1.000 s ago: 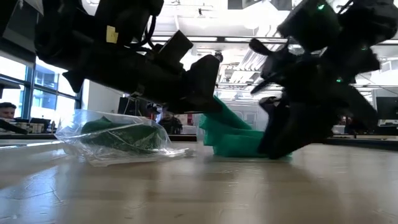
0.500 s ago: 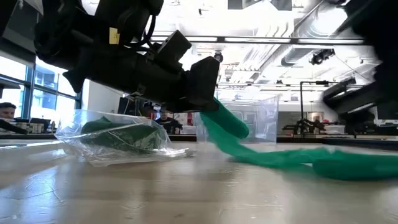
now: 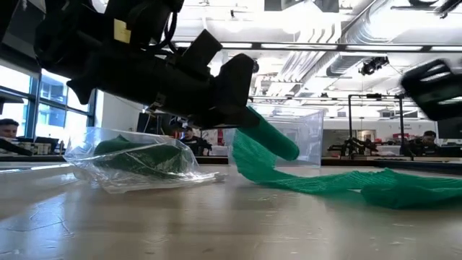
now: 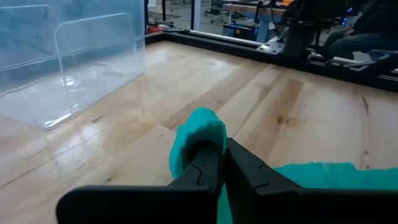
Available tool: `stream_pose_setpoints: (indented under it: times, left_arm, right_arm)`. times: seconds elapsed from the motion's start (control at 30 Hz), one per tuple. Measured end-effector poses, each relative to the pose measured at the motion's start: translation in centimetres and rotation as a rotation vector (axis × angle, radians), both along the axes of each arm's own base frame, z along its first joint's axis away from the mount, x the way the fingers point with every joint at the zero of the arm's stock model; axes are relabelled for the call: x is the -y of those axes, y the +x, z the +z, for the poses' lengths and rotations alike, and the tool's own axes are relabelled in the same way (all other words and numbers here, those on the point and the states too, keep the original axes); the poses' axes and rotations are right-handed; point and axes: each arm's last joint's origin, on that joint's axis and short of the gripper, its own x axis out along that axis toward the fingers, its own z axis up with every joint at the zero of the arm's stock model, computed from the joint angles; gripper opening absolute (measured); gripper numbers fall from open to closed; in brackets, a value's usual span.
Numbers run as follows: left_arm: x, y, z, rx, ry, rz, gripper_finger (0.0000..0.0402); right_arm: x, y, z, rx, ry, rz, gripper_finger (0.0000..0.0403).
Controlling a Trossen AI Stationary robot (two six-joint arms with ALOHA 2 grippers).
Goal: Roll bandage
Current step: Roll the blue bandage
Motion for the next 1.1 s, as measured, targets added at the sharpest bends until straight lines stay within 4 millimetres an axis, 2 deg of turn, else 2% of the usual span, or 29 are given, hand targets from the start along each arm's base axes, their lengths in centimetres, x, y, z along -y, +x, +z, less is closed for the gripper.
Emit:
stream_pose_setpoints:
  times: [0.2, 0.3, 0.4, 0.53, 0.63, 0.8, 0.93, 1.1]
  left_arm:
    - [0.0, 0.0, 0.0, 0.002, -0.004, 0.002, 0.0004]
    - [0.0, 0.0, 0.0, 0.002, -0.004, 0.002, 0.0004]
    - [0.0, 0.0, 0.0, 0.002, -0.005, 0.003, 0.0004]
    - [0.0, 0.0, 0.0, 0.000, -0.005, 0.003, 0.0004]
    - [0.0, 0.0, -0.1, -0.009, -0.001, 0.003, 0.0004]
    - [-0.1, -0.1, -0.3, -0.032, 0.018, 0.033, 0.0004]
    - [-0.4, -0.1, -0.4, -0.046, 0.024, 0.043, 0.0004]
    - [-0.4, -0.1, -0.4, -0.044, 0.021, 0.039, 0.0004]
  right_arm:
    - [2.4, 1.1, -1.8, -0.074, -0.168, -0.070, 0.0101]
    - [2.9, 1.7, -2.7, -0.087, -0.214, -0.073, 0.0111]
    - [3.1, 1.8, -3.2, -0.090, -0.240, -0.083, 0.0084]
    - [2.9, 1.8, -2.9, -0.077, -0.235, -0.063, 0.0012]
    - [2.0, 1.1, -2.2, -0.097, -0.179, -0.027, 0.0010]
    - [-1.9, -0.2, -0.3, -0.155, 0.044, 0.197, 0.0005]
    - [-3.9, -1.8, -1.2, -0.196, 0.091, 0.260, 0.0004]
    - [-4.4, -2.2, -2.2, -0.143, 0.009, 0.188, 0.0005]
